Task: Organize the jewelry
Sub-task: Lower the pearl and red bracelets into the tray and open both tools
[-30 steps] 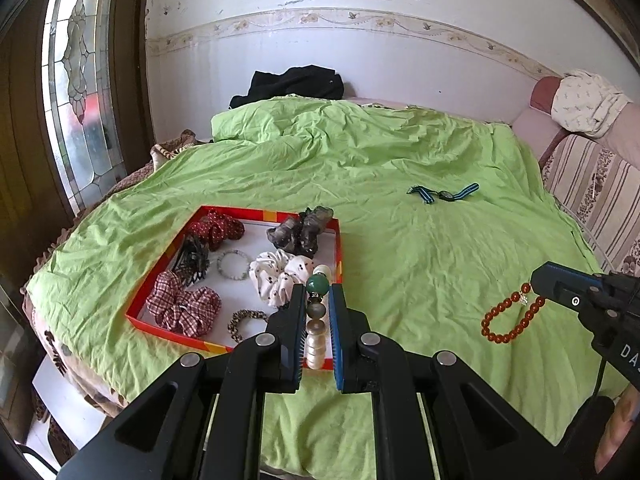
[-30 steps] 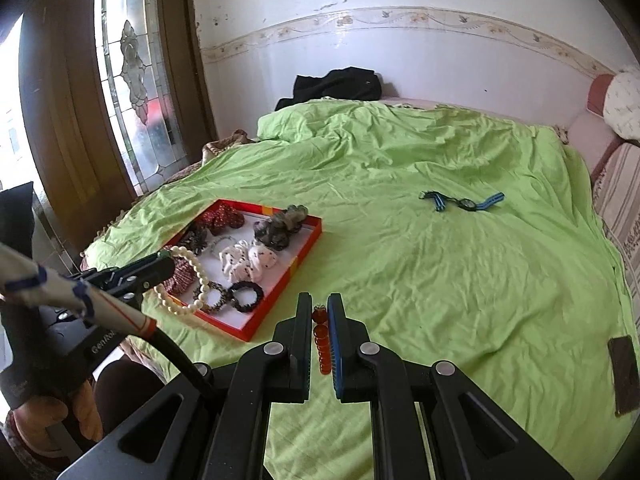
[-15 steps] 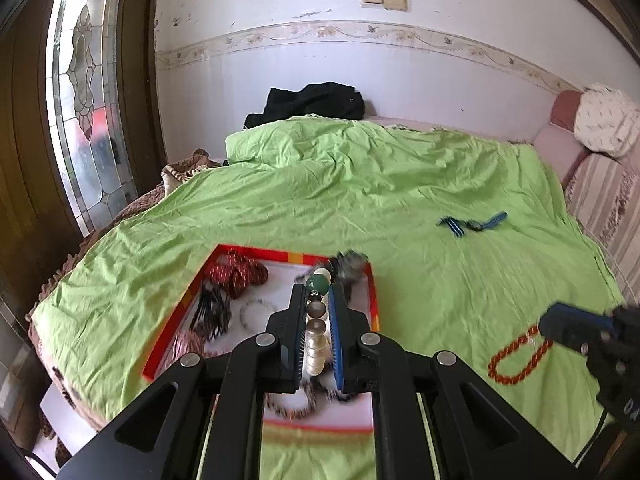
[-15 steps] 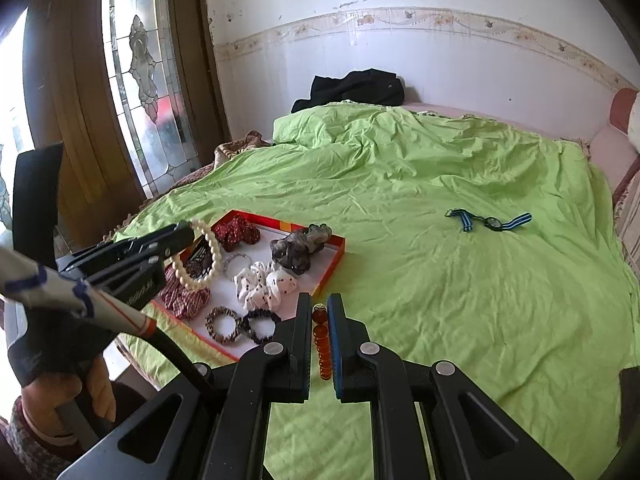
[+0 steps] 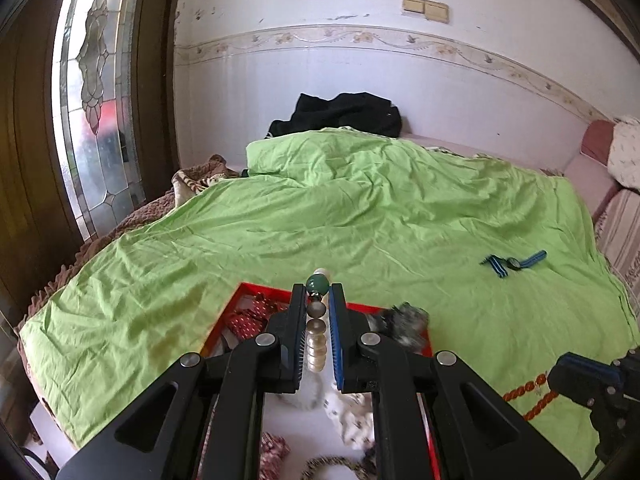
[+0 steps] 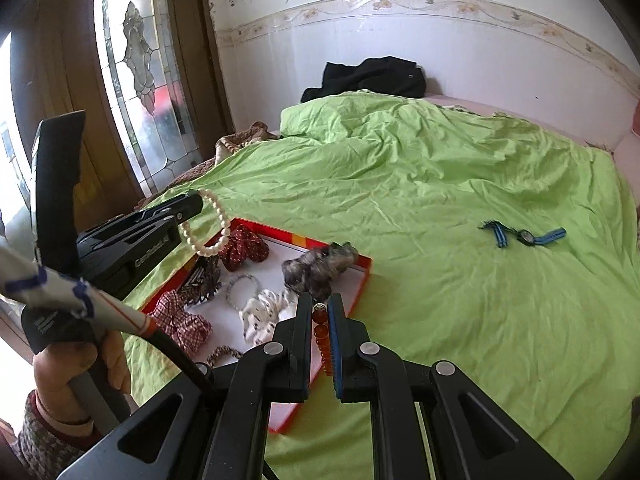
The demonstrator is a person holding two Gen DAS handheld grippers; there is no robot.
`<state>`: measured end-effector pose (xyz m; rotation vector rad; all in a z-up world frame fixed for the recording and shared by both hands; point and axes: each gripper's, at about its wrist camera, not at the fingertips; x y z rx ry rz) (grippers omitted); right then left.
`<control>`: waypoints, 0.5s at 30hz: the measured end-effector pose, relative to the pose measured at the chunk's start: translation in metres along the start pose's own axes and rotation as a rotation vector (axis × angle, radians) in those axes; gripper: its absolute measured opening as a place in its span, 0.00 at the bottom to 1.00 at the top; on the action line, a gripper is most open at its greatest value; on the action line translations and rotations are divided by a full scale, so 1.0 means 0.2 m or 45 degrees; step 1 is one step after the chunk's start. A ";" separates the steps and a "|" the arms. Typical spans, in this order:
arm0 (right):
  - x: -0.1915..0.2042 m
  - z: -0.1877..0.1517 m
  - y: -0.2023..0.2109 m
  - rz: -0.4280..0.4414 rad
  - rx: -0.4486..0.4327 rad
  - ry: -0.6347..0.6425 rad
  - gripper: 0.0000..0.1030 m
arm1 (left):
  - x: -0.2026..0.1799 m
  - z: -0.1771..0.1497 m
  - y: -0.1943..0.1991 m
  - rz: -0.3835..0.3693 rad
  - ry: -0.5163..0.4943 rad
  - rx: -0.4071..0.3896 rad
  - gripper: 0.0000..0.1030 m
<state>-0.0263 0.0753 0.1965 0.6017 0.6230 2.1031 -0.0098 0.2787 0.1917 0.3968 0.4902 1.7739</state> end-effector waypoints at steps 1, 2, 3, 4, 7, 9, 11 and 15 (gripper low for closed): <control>0.01 0.01 -0.02 0.006 0.002 0.005 0.08 | 0.03 0.00 -0.03 0.001 0.013 0.009 0.10; 0.02 0.02 -0.03 0.010 0.004 0.009 0.08 | 0.05 0.00 -0.05 0.003 0.023 0.018 0.10; 0.04 0.03 -0.05 0.017 0.005 0.016 0.08 | 0.06 -0.01 -0.07 0.002 0.028 0.026 0.10; 0.05 0.04 -0.06 0.021 0.006 0.025 0.08 | 0.08 -0.01 -0.08 0.001 0.035 0.037 0.10; 0.09 0.07 -0.11 0.031 0.012 0.042 0.08 | 0.12 -0.02 -0.11 -0.001 0.044 0.049 0.10; 0.10 0.09 -0.14 0.036 0.014 0.052 0.09 | 0.14 -0.02 -0.12 0.005 0.045 0.042 0.10; 0.13 0.11 -0.17 0.037 0.015 0.059 0.09 | 0.16 -0.03 -0.13 0.012 0.046 0.035 0.10; 0.15 0.13 -0.22 0.041 0.027 0.066 0.09 | 0.19 -0.03 -0.13 0.025 0.048 0.025 0.10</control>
Point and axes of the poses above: each gripper's, at about its wrist camera, not at the fingertips, and y roughly against the way its jaws point, x to its left, z to its top, and after that the axes turned 7 degrees about z, right-handed
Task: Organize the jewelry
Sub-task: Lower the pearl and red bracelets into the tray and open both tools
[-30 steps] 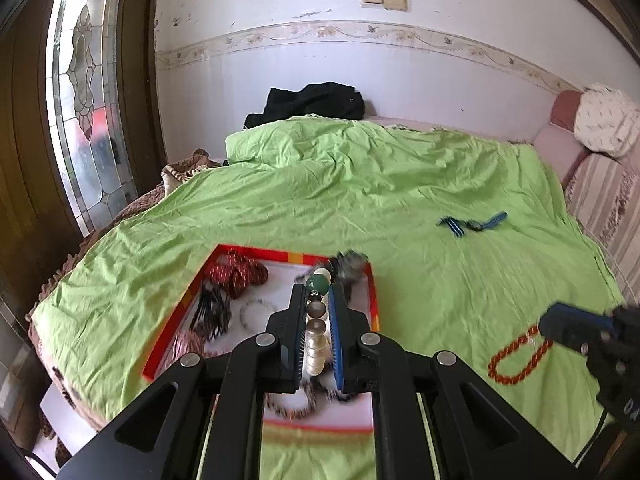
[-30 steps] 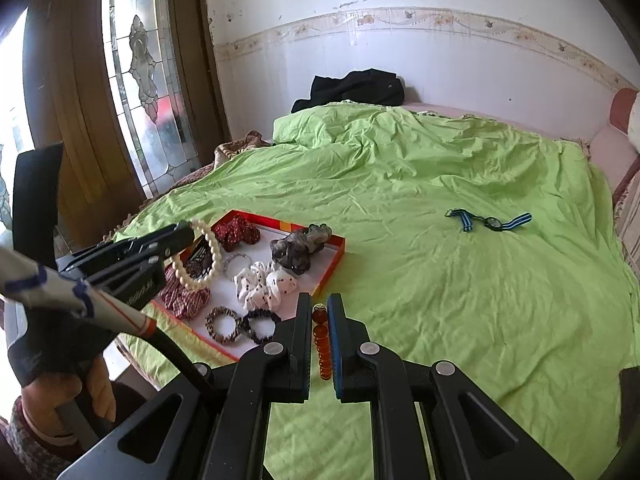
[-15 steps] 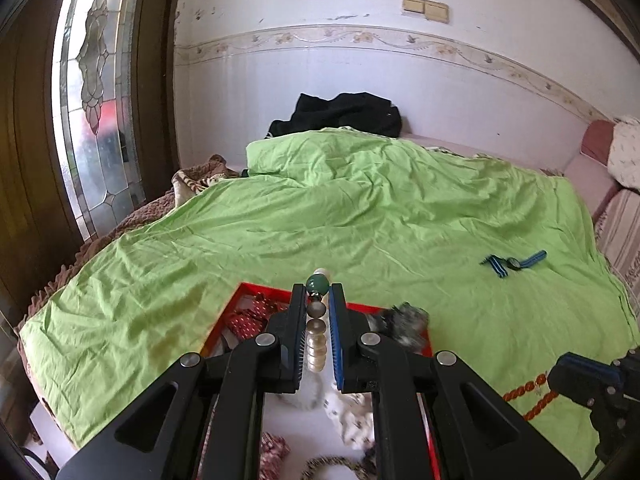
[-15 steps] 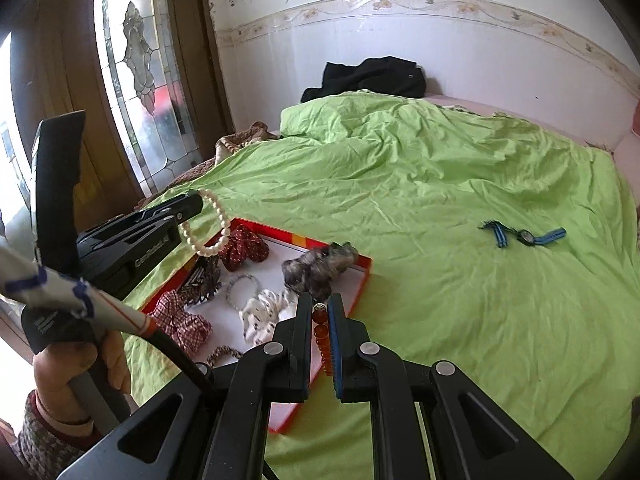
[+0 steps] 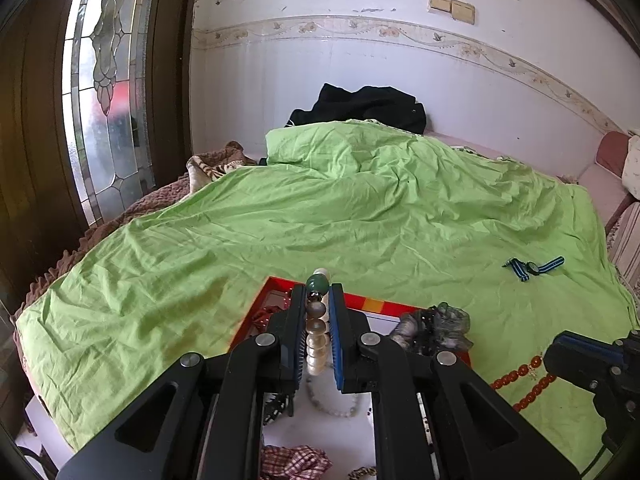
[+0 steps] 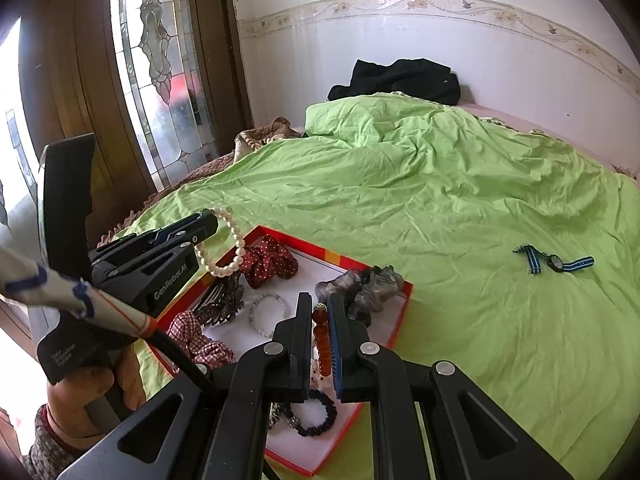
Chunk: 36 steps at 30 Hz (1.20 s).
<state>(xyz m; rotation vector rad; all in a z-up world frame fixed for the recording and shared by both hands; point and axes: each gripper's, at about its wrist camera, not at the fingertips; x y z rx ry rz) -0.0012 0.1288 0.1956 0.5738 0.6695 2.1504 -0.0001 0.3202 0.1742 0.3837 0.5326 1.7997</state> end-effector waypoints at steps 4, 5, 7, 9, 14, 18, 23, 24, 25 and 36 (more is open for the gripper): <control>0.03 0.02 -0.05 0.003 0.018 0.019 0.09 | 0.02 0.00 0.00 0.003 0.005 -0.008 0.10; 0.04 0.02 -0.07 0.006 0.021 0.021 0.09 | 0.03 0.00 0.00 0.003 0.008 -0.006 0.10; 0.04 0.02 -0.08 0.012 0.021 0.022 0.09 | 0.04 0.00 -0.02 0.001 0.017 0.006 0.10; 0.05 0.02 -0.09 0.016 0.019 0.023 0.09 | 0.04 -0.01 -0.03 -0.004 0.024 0.017 0.10; 0.04 0.03 -0.10 0.020 0.015 0.015 0.09 | 0.06 -0.01 -0.07 -0.046 0.053 0.060 0.10; 0.01 0.04 -0.12 0.023 0.014 -0.001 0.09 | 0.08 -0.01 -0.09 -0.060 0.058 0.080 0.10; -0.02 0.08 -0.16 0.048 0.009 -0.035 0.09 | 0.15 0.01 -0.12 -0.089 0.125 0.101 0.10; -0.02 0.09 -0.17 0.057 0.007 -0.042 0.09 | 0.18 0.01 -0.13 -0.099 0.146 0.108 0.10; -0.03 0.10 -0.17 0.070 0.004 -0.048 0.09 | 0.20 0.01 -0.14 -0.109 0.168 0.116 0.10; -0.03 0.15 -0.30 0.124 0.028 -0.063 0.08 | 0.32 -0.04 -0.26 -0.448 0.397 0.258 0.10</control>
Point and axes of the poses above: each gripper's, at about its wrist camera, not at the fingertips, and y roughly against the way its jaws point, x to its left, z to its top, and after that the axes turned 7 degrees about z, right-handed
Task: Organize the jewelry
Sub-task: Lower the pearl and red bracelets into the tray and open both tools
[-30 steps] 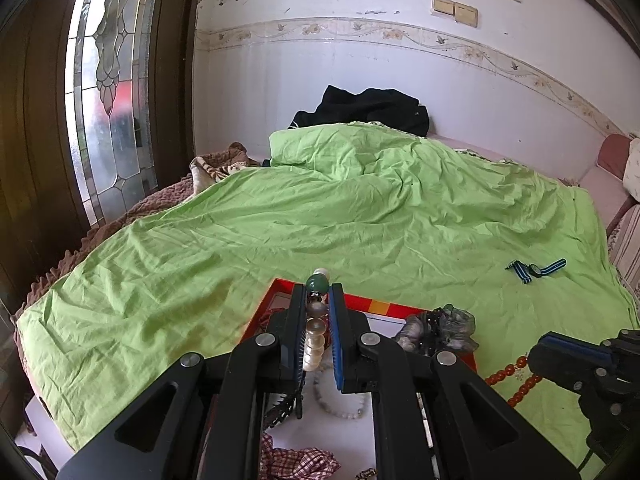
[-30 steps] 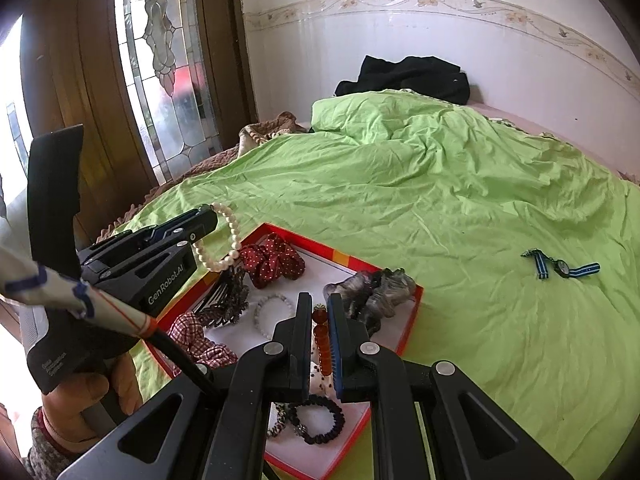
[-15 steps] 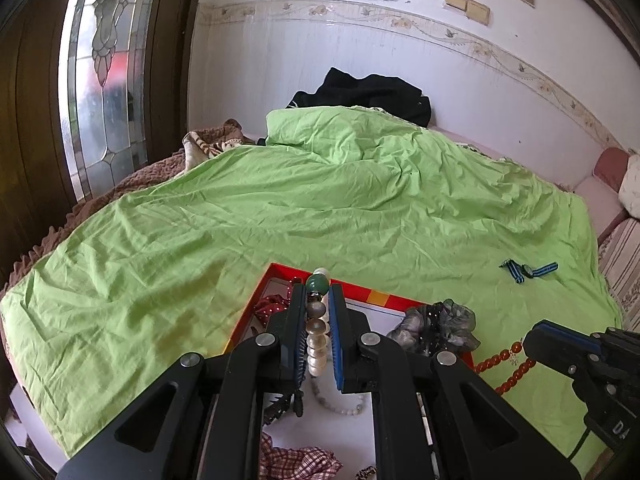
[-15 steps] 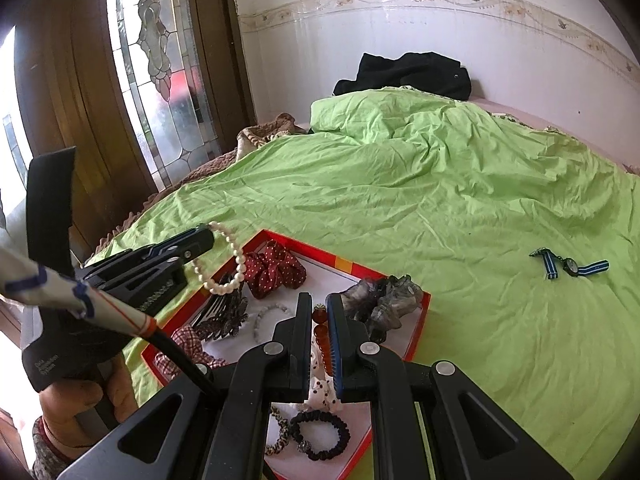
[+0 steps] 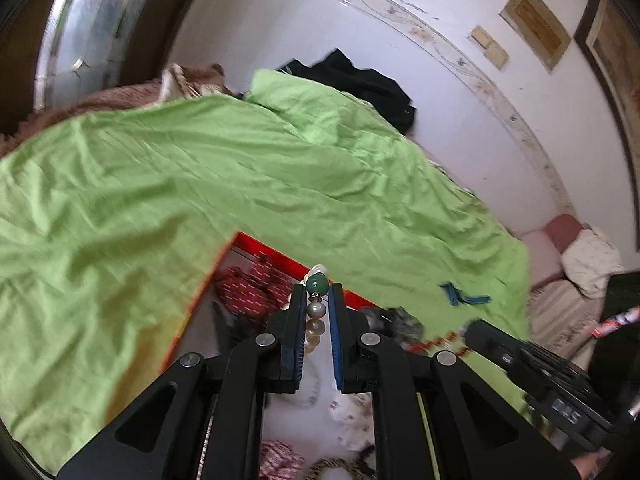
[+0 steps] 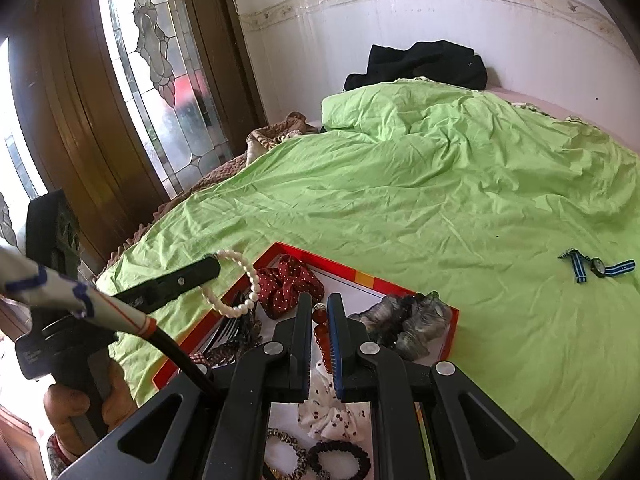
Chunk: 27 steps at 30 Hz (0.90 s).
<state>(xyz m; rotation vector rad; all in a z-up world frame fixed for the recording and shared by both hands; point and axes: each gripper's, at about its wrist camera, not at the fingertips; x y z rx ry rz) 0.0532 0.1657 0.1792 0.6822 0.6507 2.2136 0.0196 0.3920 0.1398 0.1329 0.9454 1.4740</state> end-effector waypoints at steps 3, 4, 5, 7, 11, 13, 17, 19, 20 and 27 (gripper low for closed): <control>-0.02 0.01 -0.02 -0.005 0.007 -0.003 0.08 | -0.03 -0.04 -0.02 -0.043 -0.020 0.056 0.10; -0.03 0.01 -0.03 -0.004 0.010 -0.006 0.08 | -0.03 -0.05 -0.02 -0.051 -0.024 0.069 0.10; -0.03 0.01 -0.04 -0.003 0.016 -0.013 0.08 | -0.04 -0.07 -0.03 -0.061 -0.034 0.092 0.10; -0.05 0.01 -0.06 -0.004 0.027 -0.022 0.08 | -0.05 -0.09 -0.03 -0.059 -0.050 0.116 0.10; -0.07 0.03 -0.09 0.004 0.044 -0.045 0.08 | -0.09 -0.16 0.00 -0.039 -0.108 0.163 0.10; -0.06 0.04 -0.11 0.012 0.049 -0.054 0.08 | -0.12 -0.20 0.03 -0.003 -0.166 0.166 0.10; -0.04 0.06 -0.14 0.031 0.056 -0.050 0.08 | -0.17 -0.28 0.05 0.066 -0.245 0.180 0.10; -0.02 0.07 -0.16 0.048 0.063 -0.040 0.08 | -0.19 -0.32 0.04 0.096 -0.271 0.201 0.10; -0.02 0.08 -0.17 0.066 0.071 -0.045 0.08 | -0.20 -0.34 0.04 0.122 -0.290 0.209 0.10; 0.00 0.14 -0.25 0.089 0.132 -0.057 0.08 | -0.23 -0.38 0.01 0.213 -0.358 0.214 0.10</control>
Point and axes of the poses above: each gripper's, at about its wrist camera, not at the fingertips, and y roughly against the way its jaws point, x to its left, z to its top, and after that the axes turned 7 degrees about z, right-handed
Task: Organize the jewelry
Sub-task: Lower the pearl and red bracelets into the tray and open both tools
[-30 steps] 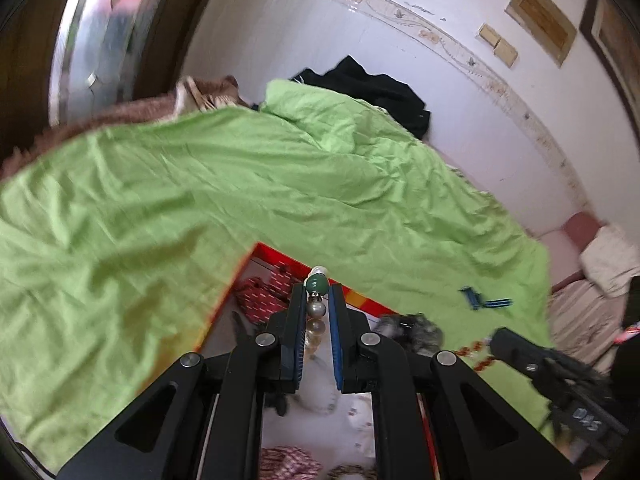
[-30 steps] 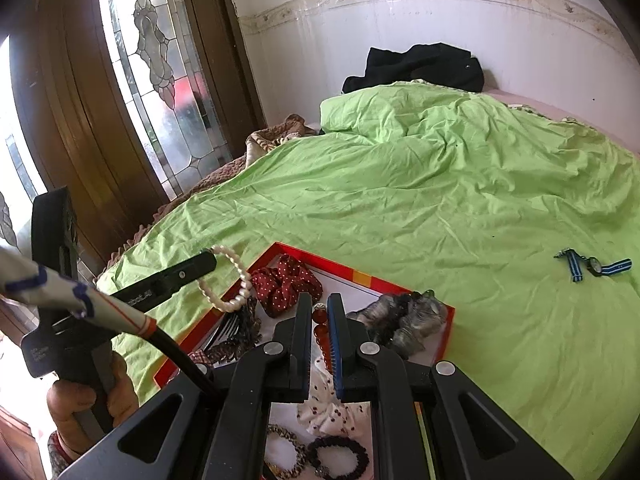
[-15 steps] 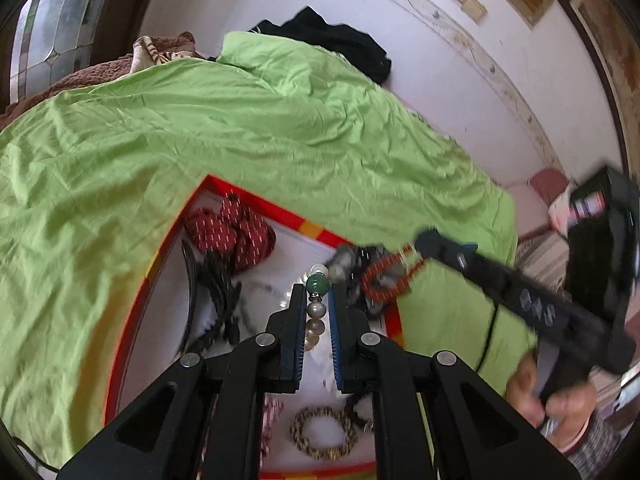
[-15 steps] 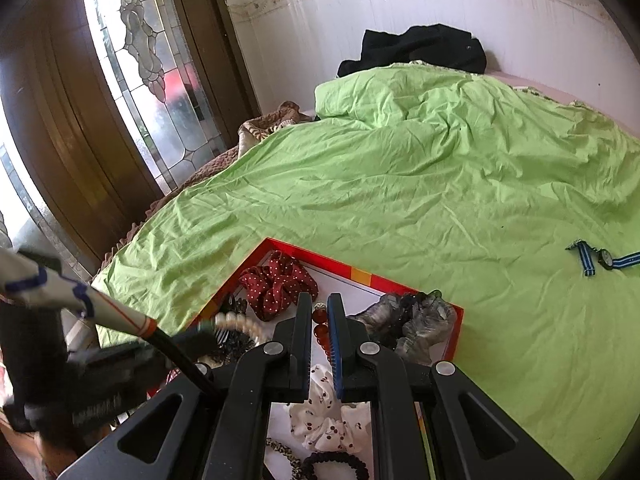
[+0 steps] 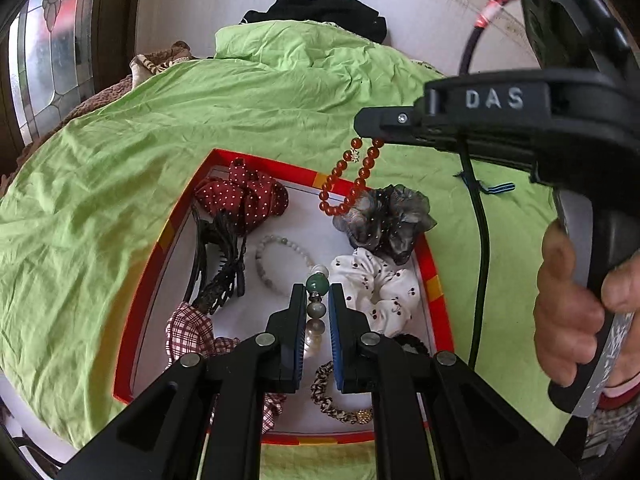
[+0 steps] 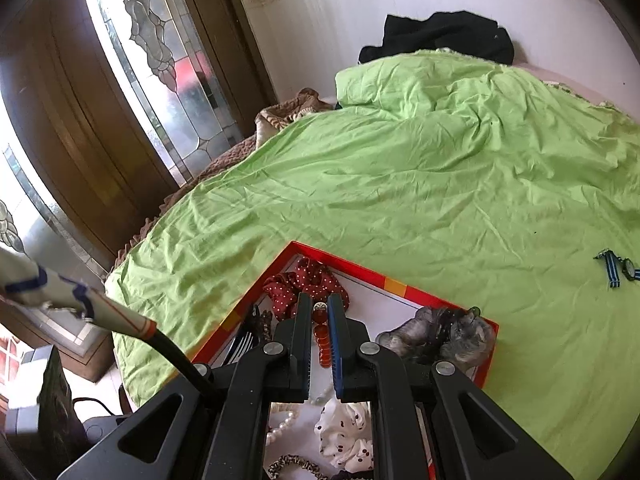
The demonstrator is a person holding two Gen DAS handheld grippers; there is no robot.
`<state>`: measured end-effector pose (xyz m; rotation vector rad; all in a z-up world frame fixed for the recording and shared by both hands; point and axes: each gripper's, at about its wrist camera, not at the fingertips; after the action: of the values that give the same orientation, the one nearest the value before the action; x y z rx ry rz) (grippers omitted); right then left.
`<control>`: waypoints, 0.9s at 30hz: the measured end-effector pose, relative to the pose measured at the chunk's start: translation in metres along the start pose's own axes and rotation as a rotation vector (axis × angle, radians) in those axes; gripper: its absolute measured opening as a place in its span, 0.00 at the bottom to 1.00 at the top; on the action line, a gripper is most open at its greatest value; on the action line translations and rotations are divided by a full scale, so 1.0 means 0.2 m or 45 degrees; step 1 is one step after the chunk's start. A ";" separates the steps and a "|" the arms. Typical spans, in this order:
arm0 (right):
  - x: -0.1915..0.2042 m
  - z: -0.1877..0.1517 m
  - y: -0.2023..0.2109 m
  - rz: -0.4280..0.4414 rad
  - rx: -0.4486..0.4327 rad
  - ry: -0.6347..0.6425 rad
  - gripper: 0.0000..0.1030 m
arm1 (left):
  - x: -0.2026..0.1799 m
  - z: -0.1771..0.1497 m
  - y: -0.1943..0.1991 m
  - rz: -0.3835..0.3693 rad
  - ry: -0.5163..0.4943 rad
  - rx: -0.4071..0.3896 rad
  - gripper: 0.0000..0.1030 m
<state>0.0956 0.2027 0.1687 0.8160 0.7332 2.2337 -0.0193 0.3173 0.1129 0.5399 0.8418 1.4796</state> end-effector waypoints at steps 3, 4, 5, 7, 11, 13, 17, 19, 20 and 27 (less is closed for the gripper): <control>-0.03 0.00 -0.06 0.011 0.035 -0.031 0.08 | -0.02 0.00 -0.03 0.048 -0.016 0.010 0.10; -0.04 0.00 -0.08 0.016 0.048 -0.047 0.08 | -0.02 -0.01 -0.05 0.070 -0.026 0.013 0.10; -0.04 0.00 -0.11 0.020 0.060 -0.056 0.08 | -0.03 -0.01 -0.05 0.083 -0.035 0.014 0.10; -0.06 -0.01 -0.16 0.026 0.090 -0.073 0.08 | -0.03 -0.01 -0.07 0.095 -0.049 0.020 0.10; -0.08 -0.03 -0.25 0.022 0.133 -0.088 0.08 | -0.04 -0.02 -0.10 0.122 -0.073 0.037 0.10; -0.10 -0.04 -0.29 0.017 0.154 -0.098 0.08 | -0.04 -0.02 -0.12 0.139 -0.078 0.050 0.10; -0.13 -0.05 -0.33 -0.001 0.181 -0.104 0.08 | -0.04 -0.03 -0.16 0.156 -0.083 0.074 0.10; -0.15 -0.06 -0.35 -0.007 0.190 -0.109 0.08 | -0.03 -0.03 -0.17 0.159 -0.085 0.082 0.10; -0.16 -0.07 -0.35 -0.011 0.195 -0.111 0.08 | -0.03 -0.03 -0.18 0.161 -0.086 0.086 0.10; -0.19 -0.09 -0.38 -0.032 0.215 -0.116 0.08 | -0.03 -0.04 -0.21 0.174 -0.089 0.110 0.10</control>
<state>0.1349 0.2189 0.0921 0.9774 0.8917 2.1188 0.0030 0.3072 0.0766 0.7217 0.8303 1.5446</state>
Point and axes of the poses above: each gripper's, at about its wrist camera, not at the fingertips, and y roughly against the way its jaws point, x to its left, z to its top, and after that the axes turned 7 degrees about z, right-handed
